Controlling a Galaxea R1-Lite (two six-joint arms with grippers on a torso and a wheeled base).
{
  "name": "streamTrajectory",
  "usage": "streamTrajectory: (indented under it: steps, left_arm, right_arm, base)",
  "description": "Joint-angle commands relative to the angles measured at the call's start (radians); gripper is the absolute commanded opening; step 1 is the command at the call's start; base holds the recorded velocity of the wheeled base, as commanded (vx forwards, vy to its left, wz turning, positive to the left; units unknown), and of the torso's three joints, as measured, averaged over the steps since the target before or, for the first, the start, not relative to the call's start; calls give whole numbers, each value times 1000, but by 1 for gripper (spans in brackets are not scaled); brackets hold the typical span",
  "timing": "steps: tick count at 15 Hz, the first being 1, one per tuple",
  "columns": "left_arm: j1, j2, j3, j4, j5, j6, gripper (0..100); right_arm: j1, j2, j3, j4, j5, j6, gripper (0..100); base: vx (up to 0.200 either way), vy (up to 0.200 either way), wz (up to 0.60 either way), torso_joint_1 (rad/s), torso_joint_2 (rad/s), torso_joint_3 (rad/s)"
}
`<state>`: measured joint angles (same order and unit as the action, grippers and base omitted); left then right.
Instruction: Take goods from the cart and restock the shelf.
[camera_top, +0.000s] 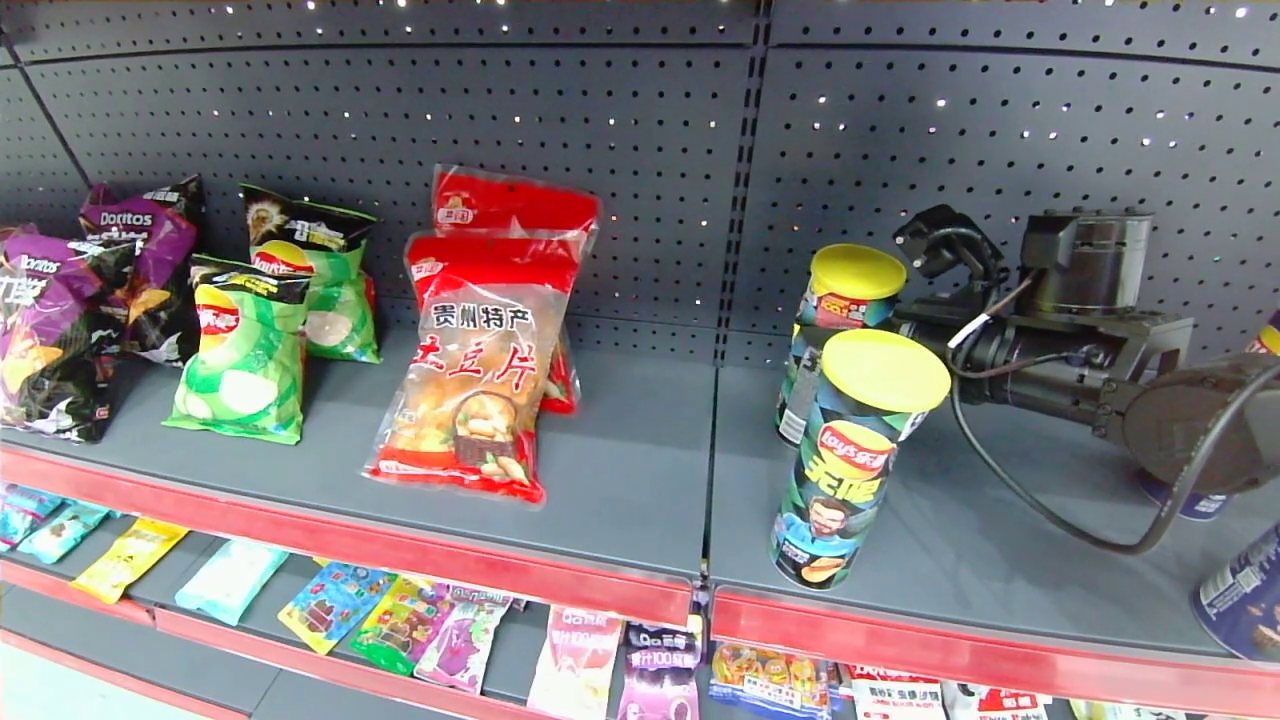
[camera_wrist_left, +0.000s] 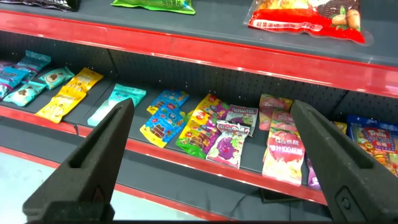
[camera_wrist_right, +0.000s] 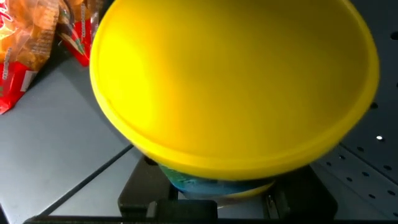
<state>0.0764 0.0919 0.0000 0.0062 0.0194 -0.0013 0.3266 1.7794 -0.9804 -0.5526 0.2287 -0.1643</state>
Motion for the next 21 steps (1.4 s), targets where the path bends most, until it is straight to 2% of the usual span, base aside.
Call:
streamTrajectory:
  steps: [1, 2, 8, 15, 21]
  left_arm:
    - [0, 2, 0, 0, 1, 0, 100]
    - [0, 2, 0, 0, 1, 0, 100]
    - [0, 2, 0, 0, 1, 0, 100]
    - [0, 2, 0, 0, 1, 0, 100]
    - [0, 2, 0, 0, 1, 0, 100]
  right_arm:
    - [0, 5, 3, 2, 0, -1, 0]
    - [-1, 5, 9, 0, 1, -3, 100]
    - [-3, -5, 25, -36, -3, 0, 100]
    - [-43, -138, 128, -36, -6, 8, 100]
    - [-78, -348, 345, -35, -12, 3, 100]
  base:
    - [0, 0, 0, 0, 0, 0]
    - [0, 0, 0, 0, 0, 0]
    - [0, 0, 0, 0, 0, 0]
    - [0, 0, 0, 0, 0, 0]
    - [0, 0, 0, 0, 0, 0]
